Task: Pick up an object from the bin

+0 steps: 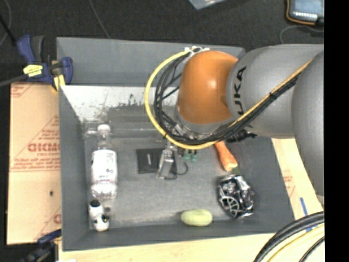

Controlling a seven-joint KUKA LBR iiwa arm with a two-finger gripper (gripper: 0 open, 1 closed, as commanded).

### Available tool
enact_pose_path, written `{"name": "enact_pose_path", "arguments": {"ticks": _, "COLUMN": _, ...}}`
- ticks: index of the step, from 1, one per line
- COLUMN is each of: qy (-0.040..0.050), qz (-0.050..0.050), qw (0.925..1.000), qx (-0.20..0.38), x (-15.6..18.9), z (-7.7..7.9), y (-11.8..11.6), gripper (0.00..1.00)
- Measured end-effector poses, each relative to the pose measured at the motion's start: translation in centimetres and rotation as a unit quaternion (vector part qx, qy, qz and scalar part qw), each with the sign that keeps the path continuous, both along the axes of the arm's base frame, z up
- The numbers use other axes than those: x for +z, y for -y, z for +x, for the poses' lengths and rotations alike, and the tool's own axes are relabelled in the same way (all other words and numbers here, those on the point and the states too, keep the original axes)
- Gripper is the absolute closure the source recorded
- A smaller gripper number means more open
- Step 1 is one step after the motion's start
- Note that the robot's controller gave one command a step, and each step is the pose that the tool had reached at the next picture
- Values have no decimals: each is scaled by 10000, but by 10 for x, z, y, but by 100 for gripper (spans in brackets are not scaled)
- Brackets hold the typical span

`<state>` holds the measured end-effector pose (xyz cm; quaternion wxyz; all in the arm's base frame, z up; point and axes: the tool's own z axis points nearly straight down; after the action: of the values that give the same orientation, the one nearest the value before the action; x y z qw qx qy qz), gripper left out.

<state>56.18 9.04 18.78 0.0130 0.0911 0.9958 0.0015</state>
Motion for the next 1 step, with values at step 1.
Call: {"name": "enact_pose_path", "arguments": {"ticks": 1, "qy": -34, "qz": -12, "qw": 9996, "qx": 268, "x": -38, "z": 12, "y": -6, "gripper": 0}}
